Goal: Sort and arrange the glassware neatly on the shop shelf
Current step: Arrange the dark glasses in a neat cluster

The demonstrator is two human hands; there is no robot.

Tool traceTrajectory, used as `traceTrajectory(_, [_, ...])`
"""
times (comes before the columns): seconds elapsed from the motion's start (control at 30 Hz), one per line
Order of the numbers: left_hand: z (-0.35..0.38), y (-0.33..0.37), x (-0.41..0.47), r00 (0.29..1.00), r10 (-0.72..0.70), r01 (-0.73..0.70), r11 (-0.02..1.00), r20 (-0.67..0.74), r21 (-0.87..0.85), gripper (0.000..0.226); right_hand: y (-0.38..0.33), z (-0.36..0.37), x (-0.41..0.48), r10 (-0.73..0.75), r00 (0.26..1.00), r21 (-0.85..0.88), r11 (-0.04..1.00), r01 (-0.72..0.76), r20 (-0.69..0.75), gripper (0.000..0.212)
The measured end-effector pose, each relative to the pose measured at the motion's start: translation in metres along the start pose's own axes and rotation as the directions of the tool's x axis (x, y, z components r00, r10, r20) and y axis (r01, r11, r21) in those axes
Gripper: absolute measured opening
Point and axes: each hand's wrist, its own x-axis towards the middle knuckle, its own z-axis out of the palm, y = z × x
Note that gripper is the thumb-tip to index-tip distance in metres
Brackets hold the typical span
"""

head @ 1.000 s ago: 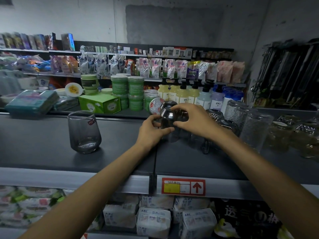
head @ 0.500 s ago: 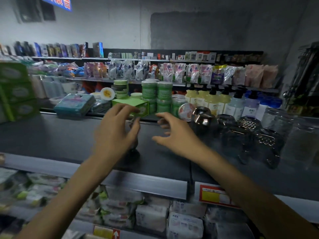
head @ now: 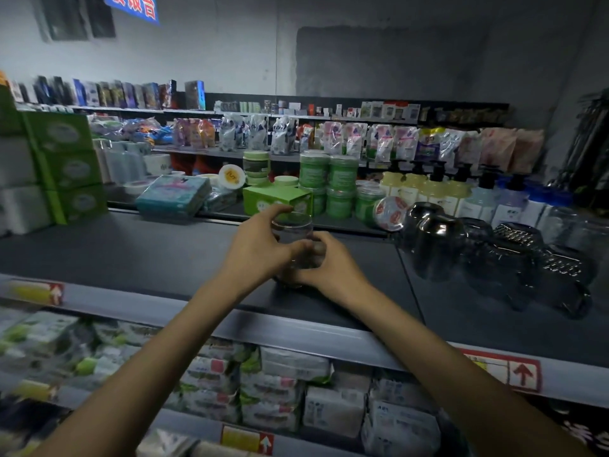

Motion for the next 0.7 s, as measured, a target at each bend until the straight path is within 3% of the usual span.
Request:
traceTrajectory(0.07, [-0.005,0.002,-0.005,0.998,0.024,-0.033,0.984,-0.051,-0.175,0.070,-0.005,-0.008,-0.012,-0.057,0.997,0.004,0.998,0.058,-0.059,0.065])
traceTrajectory(0.13, [-0.011,0.014,-0.016,0.994,0.018,-0.057,0.923,-0.105,-0.381,0.063,-0.014,-0.020,-0.029,-0.136,0.979,-0.040,0.991,0.131,-0.151,0.078])
traceTrajectory(0.27, [-0.004,0.041,-0.037,0.997,-0.083,0.044,0.586,-0.006,-0.809,0.068,-0.031,-0.050,-0.067,-0.200,0.950,0.007,0.978,0.208,-0.242,0.074])
traceTrajectory(0.37, [0.017,0.050,-0.046,0.988,-0.081,0.149,0.347,0.129,-0.926,0.068,-0.038,-0.066,-0.091,-0.099,0.954,0.219,0.962,0.164,-0.283,0.068])
traceTrajectory(0.43, [0.033,0.055,-0.052,0.979,-0.051,0.205,0.266,0.198,-0.942,0.071,-0.037,-0.077,-0.103,-0.039,0.949,0.304,0.942,0.139,-0.314,0.068])
traceTrajectory(0.57, [0.055,0.063,-0.059,0.963,-0.015,0.262,0.308,0.270,-0.915,0.067,-0.032,-0.100,-0.127,0.012,0.921,0.337,0.932,0.130,-0.389,0.073])
traceTrajectory(0.7, [0.067,0.069,-0.064,0.938,0.088,0.252,0.486,0.334,-0.837,0.074,-0.030,-0.127,-0.148,0.021,0.894,0.332,0.932,0.144,-0.448,0.075])
